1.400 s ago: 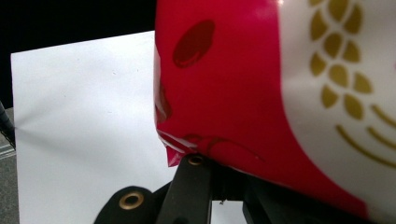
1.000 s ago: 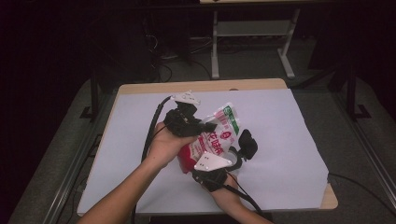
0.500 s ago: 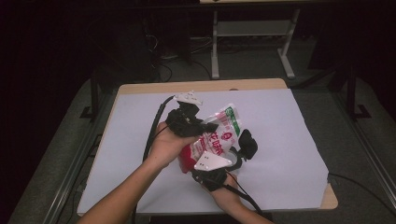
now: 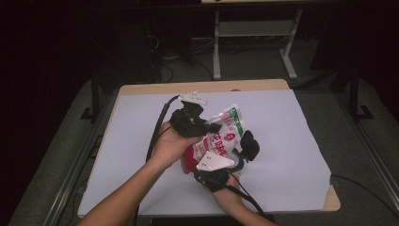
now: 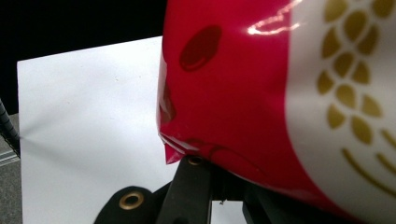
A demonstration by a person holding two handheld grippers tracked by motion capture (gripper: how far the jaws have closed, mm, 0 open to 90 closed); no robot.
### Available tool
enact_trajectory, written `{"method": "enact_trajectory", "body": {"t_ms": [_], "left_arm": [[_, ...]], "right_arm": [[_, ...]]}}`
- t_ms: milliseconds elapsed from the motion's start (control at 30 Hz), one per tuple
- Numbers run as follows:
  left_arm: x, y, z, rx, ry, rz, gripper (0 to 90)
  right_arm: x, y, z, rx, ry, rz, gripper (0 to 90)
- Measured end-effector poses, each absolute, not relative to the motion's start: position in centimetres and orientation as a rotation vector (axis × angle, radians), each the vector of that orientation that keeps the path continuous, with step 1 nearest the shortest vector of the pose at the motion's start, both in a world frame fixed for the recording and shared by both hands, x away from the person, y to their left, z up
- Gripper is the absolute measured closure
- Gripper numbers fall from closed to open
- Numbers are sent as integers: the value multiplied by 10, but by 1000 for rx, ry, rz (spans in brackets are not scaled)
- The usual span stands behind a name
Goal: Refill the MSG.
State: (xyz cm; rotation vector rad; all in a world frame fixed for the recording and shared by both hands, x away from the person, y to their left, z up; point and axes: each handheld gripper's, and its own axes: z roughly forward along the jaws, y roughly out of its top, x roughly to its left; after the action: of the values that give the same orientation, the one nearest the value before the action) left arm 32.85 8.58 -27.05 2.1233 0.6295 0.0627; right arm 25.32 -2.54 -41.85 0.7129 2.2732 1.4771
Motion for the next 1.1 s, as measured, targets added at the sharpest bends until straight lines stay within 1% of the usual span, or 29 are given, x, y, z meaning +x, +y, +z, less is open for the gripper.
{"method": "enact_trajectory", "body": {"t_ms": [1100], "left_arm": [[331,77,-269,2154,635,88,900]], "right_arm": [[256,-23,-418,766,2253,1507,900]]}}
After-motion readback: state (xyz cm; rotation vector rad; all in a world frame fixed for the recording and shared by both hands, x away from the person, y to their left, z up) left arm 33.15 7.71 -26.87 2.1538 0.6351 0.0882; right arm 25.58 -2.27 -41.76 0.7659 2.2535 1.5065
